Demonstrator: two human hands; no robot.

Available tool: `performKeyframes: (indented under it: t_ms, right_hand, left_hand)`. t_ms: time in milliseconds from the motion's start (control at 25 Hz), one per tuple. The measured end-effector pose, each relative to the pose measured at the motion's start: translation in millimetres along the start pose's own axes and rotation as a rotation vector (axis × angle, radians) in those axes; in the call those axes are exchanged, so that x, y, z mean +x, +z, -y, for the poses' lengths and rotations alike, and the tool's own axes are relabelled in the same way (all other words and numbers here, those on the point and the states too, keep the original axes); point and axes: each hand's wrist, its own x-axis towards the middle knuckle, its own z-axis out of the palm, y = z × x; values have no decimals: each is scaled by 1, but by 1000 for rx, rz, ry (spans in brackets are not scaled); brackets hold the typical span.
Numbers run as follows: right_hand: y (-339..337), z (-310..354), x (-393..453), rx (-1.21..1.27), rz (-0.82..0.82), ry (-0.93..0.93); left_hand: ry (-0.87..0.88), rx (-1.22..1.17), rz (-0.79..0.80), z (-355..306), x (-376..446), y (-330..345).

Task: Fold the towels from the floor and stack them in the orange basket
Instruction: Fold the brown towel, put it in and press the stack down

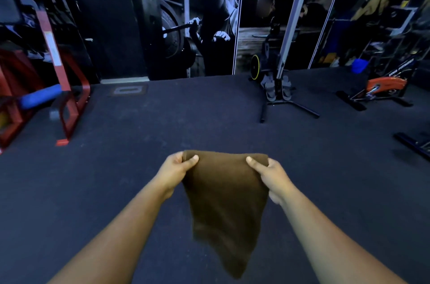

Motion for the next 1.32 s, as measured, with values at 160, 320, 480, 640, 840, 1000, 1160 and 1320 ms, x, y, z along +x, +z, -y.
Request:
performKeyframes:
  t_ms: [160, 320, 480, 640, 840, 1000, 1160, 1320]
  right_hand:
    - [-10, 3, -2, -82, 291, 76]
    - [-12, -2, 10, 198, 124, -61]
    - [-13, -16, 12, -52, 235, -98]
    - [-15, 0, 12, 9, -26, -212]
    - [-17, 24, 11, 67, -33, -246]
    - [-27, 27, 10, -146, 90, -246]
    - [-27, 34, 4, -275, -127, -348]
    - [-28, 34, -1, -110, -196, -340]
  left_hand:
    - [-11, -299, -66, -38, 7, 9]
    - [-77, 77, 138, -22, -2, -5]
    - [2, 127, -44, -34, 10, -10]
    - [13, 340, -283, -42, 17, -13]
    - [-10, 191, -190, -52, 23, -10]
    - [59, 213, -137, -55, 22, -11]
    - [163, 399, -365, -58, 17, -7]
    - [146, 208, -406, -64, 9, -2]
